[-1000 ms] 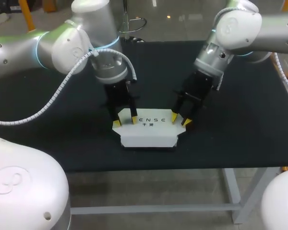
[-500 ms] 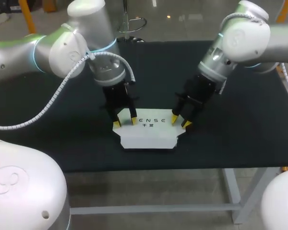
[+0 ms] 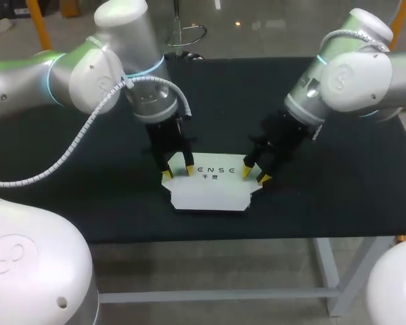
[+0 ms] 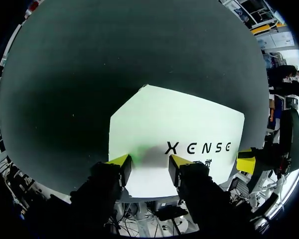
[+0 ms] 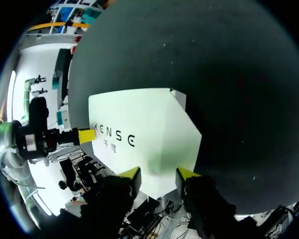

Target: Assemble the packaging by folding the flat box into shape, placing the metal phone stand inside, and closing the box properly

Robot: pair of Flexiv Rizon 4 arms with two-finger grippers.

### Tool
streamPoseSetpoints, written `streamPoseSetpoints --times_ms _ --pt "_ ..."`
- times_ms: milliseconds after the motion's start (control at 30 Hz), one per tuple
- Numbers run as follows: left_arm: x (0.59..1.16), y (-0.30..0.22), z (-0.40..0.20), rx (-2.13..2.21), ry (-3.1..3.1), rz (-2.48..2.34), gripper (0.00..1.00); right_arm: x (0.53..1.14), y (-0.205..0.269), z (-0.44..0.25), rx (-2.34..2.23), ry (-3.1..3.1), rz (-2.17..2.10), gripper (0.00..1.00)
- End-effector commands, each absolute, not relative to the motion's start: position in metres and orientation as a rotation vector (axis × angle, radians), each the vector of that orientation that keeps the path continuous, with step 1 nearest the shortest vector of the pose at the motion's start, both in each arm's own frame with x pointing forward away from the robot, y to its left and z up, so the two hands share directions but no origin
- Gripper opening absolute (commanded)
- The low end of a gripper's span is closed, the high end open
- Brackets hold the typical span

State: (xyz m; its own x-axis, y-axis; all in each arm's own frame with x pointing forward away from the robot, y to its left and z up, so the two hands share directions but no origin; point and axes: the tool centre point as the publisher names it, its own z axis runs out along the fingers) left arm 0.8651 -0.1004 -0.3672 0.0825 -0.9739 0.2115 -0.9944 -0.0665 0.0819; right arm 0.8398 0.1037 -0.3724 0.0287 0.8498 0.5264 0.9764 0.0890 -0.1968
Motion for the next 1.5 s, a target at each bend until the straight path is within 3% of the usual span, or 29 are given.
streamPoseSetpoints --times_ms 33,1100,1200,1300,1433,1500 --pt "0.857 -0.096 -0.373 2.148 -2.002 0.207 0.52 0.838 0.106 -0.375 -1.805 -1.848 -0.337 0.49" --pt "0.853 -0.099 -0.381 2.158 -2.009 0.295 0.65 0.84 0.109 -0.386 -1.875 -1.77 -0.519 0.51" --pt "0.853 -0.099 -0.381 2.158 -2.009 0.295 0.65 0.84 0.109 -0.386 -1.875 -1.77 -0.519 0.49" --pt "0.853 -0.099 -0.381 2.158 -2.009 0.295 0.59 0.84 0.109 -0.386 -1.875 -1.77 -0.519 0.5" --pt "0.853 -0.099 -0.381 2.158 -2.009 0.295 0.73 0.84 0.109 -0.386 -1.875 -1.77 -0.519 0.58" --pt "0.853 -0.099 -0.381 2.158 -2.009 0.295 0.68 0.84 0.109 -0.386 -1.875 -1.77 -0.519 0.54"
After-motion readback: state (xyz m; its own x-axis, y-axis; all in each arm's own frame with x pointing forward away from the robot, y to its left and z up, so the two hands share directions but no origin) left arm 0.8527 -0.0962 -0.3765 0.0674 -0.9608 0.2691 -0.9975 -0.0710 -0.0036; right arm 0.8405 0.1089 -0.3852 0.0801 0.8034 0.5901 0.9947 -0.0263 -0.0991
